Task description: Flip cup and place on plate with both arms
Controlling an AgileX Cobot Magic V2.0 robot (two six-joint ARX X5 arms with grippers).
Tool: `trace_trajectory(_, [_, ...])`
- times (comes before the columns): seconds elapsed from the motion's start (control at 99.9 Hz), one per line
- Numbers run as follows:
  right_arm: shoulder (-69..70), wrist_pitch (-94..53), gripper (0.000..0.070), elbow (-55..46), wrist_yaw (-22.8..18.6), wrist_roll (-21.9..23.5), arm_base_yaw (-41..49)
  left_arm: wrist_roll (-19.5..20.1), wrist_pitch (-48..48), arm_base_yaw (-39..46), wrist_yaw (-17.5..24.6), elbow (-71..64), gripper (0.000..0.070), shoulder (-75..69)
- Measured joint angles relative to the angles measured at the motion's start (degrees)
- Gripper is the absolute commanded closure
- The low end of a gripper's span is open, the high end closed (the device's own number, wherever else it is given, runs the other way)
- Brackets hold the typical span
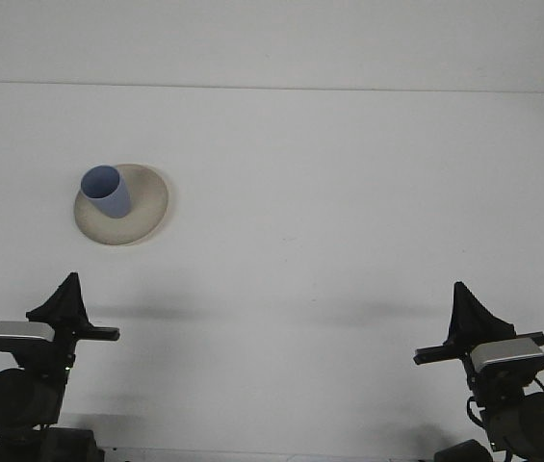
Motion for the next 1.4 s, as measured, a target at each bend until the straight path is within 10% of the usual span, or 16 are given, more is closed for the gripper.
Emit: trace_trajectory(1.401, [0.0,-0.1,0.07,0.0,-0.3,-2.6,-3.2,-1.8,7.0,0.0,-1.2,-17.2,0.0687,-8.8])
